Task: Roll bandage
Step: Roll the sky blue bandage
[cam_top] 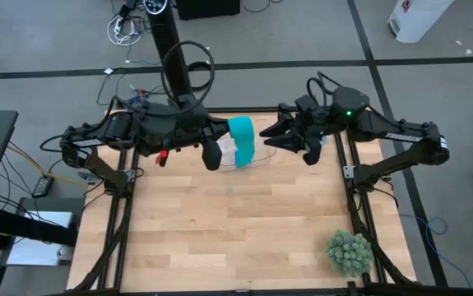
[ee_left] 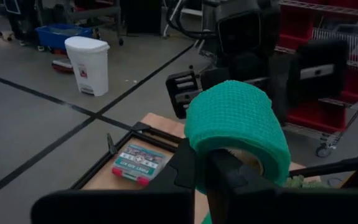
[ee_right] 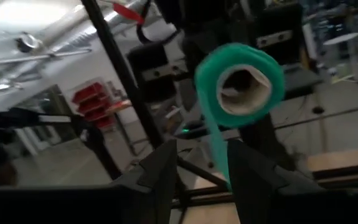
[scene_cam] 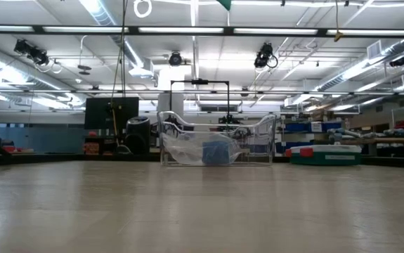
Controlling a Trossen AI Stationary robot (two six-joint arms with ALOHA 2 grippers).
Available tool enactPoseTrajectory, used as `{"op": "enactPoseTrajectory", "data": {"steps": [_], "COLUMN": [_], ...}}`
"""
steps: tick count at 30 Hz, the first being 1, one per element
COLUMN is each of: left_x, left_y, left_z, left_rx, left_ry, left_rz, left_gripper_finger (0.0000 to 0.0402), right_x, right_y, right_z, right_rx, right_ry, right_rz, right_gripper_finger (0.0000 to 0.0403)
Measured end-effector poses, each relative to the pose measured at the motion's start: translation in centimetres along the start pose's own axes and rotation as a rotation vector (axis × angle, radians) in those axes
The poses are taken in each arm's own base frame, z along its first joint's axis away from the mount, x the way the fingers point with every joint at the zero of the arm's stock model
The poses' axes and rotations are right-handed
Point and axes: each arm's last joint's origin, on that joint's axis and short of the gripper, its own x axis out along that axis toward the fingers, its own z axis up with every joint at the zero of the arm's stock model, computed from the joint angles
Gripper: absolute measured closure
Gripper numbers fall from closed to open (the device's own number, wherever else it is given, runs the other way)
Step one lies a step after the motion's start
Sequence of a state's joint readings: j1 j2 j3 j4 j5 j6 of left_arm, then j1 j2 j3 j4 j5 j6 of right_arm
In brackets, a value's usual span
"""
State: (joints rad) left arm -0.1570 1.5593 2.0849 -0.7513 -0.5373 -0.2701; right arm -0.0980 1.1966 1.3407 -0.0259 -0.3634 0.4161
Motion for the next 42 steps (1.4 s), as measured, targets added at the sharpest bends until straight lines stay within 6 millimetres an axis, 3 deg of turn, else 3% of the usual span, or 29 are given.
{"op": "enactPoseTrajectory", "data": {"steps": [14,16,19,21,33,42], "left_x": [0.0,0.0,0.1,0.1,1.2,1.2], "left_y": [0.1,0.2,0.3,0.4,2.7,2.1], "left_z": [0.0,0.1,0.1,0.1,0.8,1.6], "left_rx": [-0.044,-0.059,-0.079,-0.079,-0.105,-0.122], "left_ry": [-0.004,-0.006,-0.006,-0.010,-0.047,-0.099], "left_rz": [0.012,0.017,0.024,0.040,0.161,0.031], "left_gripper_finger": [0.0379,0.0379,0.0379,0.0379,0.0379,0.0379], "right_x": [3.0,3.4,3.6,3.6,3.8,4.1], "right_y": [-1.6,-1.7,-1.5,-1.1,2.3,-0.6], "right_z": [-1.6,-1.9,-1.8,-1.6,0.0,-0.8], "right_rx": [-0.027,-0.017,-0.033,-0.047,-0.004,-0.062], "right_ry": [0.012,0.023,0.008,-0.001,-0.024,0.041], "right_rz": [-0.005,-0.009,0.049,0.097,0.258,0.083], "right_gripper_finger": [0.0272,0.0296,0.0371,0.0391,0.0403,0.0403]}}
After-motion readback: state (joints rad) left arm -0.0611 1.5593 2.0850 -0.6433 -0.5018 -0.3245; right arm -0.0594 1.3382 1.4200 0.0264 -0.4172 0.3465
